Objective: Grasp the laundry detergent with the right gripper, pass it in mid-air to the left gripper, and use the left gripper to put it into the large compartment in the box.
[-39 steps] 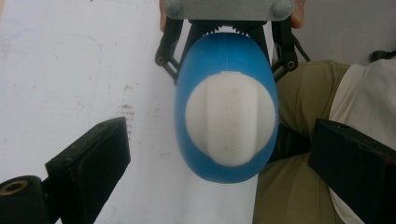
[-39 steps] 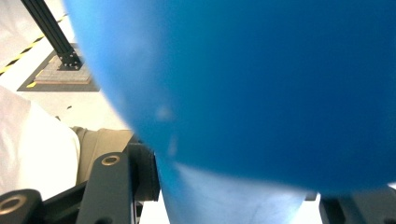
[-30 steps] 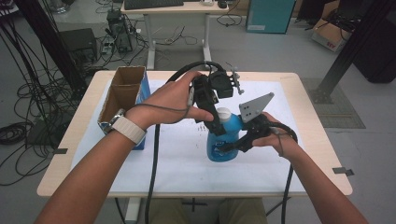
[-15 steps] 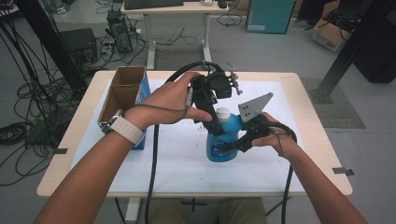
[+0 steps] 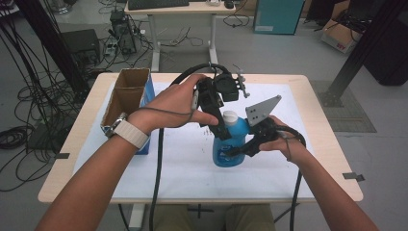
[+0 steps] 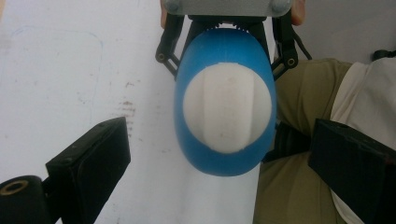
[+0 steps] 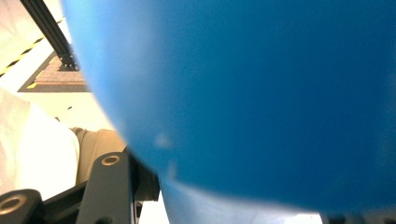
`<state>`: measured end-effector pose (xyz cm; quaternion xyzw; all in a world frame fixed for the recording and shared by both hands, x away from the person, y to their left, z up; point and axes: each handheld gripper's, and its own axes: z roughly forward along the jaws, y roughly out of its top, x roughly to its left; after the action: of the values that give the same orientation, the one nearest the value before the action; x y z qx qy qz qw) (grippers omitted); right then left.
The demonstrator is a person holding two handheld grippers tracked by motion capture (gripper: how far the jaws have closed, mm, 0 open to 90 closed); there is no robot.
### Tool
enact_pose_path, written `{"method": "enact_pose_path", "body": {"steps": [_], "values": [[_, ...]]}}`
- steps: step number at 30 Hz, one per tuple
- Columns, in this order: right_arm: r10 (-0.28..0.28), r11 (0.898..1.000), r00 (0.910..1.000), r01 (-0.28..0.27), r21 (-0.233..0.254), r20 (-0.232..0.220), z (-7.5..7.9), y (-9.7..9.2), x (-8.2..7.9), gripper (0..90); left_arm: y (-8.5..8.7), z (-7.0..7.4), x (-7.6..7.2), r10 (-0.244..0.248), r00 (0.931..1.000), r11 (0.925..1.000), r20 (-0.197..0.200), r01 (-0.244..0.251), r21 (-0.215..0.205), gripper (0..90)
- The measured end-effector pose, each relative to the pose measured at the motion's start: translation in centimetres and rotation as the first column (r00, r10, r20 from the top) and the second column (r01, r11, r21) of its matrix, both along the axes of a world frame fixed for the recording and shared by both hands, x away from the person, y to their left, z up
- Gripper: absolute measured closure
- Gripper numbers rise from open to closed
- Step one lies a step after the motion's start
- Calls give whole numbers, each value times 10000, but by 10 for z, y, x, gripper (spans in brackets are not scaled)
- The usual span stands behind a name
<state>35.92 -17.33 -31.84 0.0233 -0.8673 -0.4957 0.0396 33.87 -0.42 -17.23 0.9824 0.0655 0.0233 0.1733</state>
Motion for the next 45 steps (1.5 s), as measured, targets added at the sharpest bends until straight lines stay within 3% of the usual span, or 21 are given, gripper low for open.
{"method": "enact_pose_path", "body": {"steps": [45], "values": [[-60,10000,9999,60,-15,-107,0,-2,0,423,0,-1,-2,-7,10000,10000,82,6,79,64]]}}
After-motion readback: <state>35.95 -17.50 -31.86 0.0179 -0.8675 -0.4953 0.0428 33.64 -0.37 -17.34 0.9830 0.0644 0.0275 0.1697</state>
